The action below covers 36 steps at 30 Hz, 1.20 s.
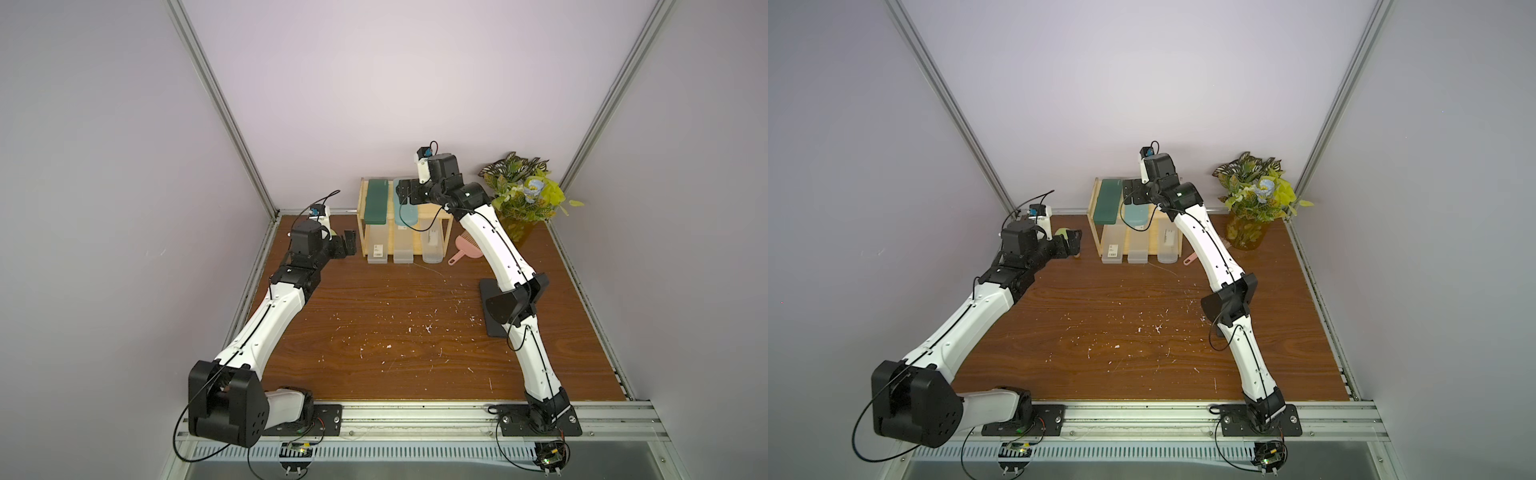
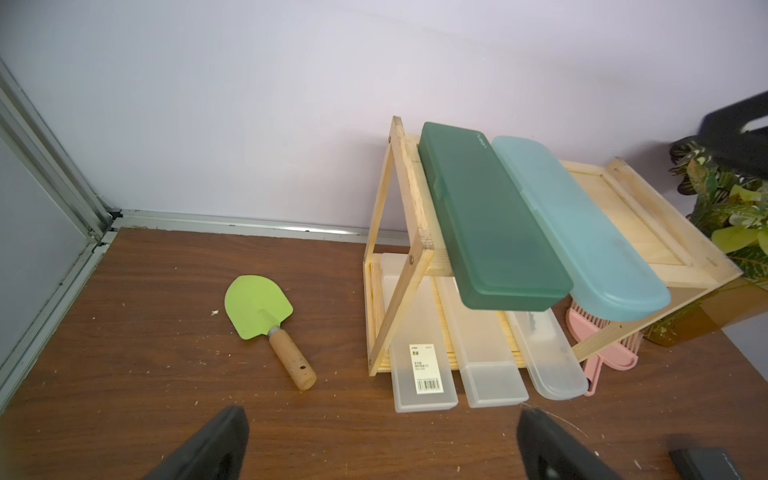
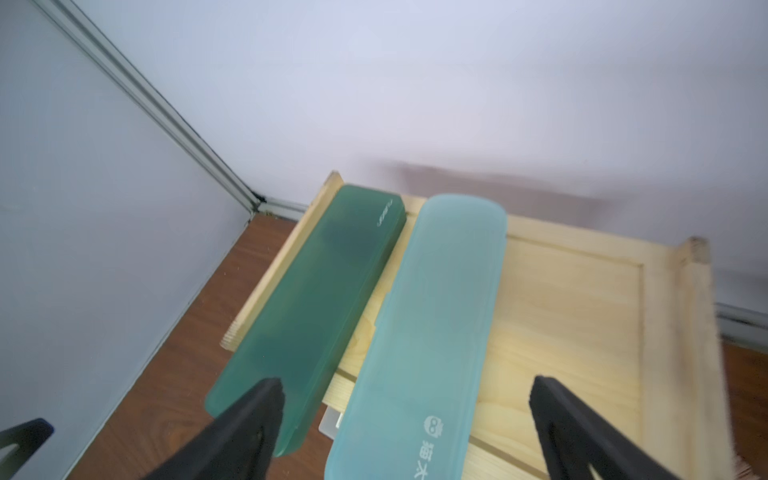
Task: Remove the pencil cases from the shelf
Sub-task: Pick up the pencil case from the shelf.
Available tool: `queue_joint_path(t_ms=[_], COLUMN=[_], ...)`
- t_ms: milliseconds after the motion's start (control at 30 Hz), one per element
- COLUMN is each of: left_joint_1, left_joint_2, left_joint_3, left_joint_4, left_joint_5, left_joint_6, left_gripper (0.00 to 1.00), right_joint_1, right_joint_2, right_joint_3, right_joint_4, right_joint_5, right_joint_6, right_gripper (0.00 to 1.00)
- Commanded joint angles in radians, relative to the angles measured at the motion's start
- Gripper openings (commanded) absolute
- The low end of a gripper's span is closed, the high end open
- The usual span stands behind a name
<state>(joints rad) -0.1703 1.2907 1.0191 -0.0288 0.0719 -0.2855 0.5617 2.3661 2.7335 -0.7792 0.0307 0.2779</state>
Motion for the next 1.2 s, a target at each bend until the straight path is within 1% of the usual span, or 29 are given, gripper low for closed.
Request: queue_joint_path(t_ms=[0, 33, 67, 133, 200, 233, 267, 433, 600, 900, 1167], left_joint_1=[-0.008, -0.008, -0.007, -0.007, -0.007, -0.006, -0.007, -0.007, -0.007, -0.007, -0.007], left_joint_2=[-0.022, -0.022, -0.021, -0.02, -0.019, -0.017, -0.017, -0.015, -0.013, -0.009, -0.012], left_joint_3=[-0.017, -0.021, -0.023, -0.027, -0.032, -0.034, -0.037, -0.045, -0.047, -0.051, -0.053], left_joint_4=[-0.02, -0.021, -0.023, -0.025, -0.022, -0.023, -0.023, -0.019, -0.022, -0.021, -0.022], left_joint_5=[-0.021, -0.021, -0.025, -0.027, -0.031, -0.033, -0.034, -0.04, -0.046, -0.047, -0.05], left_joint_6=[-0.003, -0.001, 0.001, 0.006, 0.01, 0.01, 0.011, 0.018, 0.025, 0.029, 0.03], left_gripper=[0.99, 0.99, 0.99, 0.99, 0.99, 0.99, 0.99, 0.99, 0.99, 0.99, 0.99], right_joint_1=[0.013, 0.019, 0.023, 0.026, 0.029, 0.03, 0.032, 0.042, 0.05, 0.063, 0.073], right_joint_2=[-0.107, -0.117, -0.111, -0.062, 0.001, 0.018, 0.024, -0.008, 0.025, 0.038, 0.047], right_joint_3=[-0.173, -0.209, -0.21, -0.129, -0.008, 0.018, 0.021, -0.088, -0.05, -0.051, -0.052], right_joint_4=[0.101, 0.124, 0.126, 0.082, 0.022, 0.009, 0.005, 0.067, 0.036, 0.012, -0.008], right_joint_5=[-0.061, -0.051, -0.042, -0.033, -0.029, -0.028, -0.026, 0.001, 0.056, 0.141, 0.172], right_joint_6=[0.048, 0.048, 0.049, 0.046, 0.041, 0.039, 0.039, 0.038, 0.027, 0.005, -0.006], right_gripper=[0.99, 0.99, 0.99, 0.99, 0.99, 0.99, 0.99, 0.99, 0.99, 0.99, 0.99])
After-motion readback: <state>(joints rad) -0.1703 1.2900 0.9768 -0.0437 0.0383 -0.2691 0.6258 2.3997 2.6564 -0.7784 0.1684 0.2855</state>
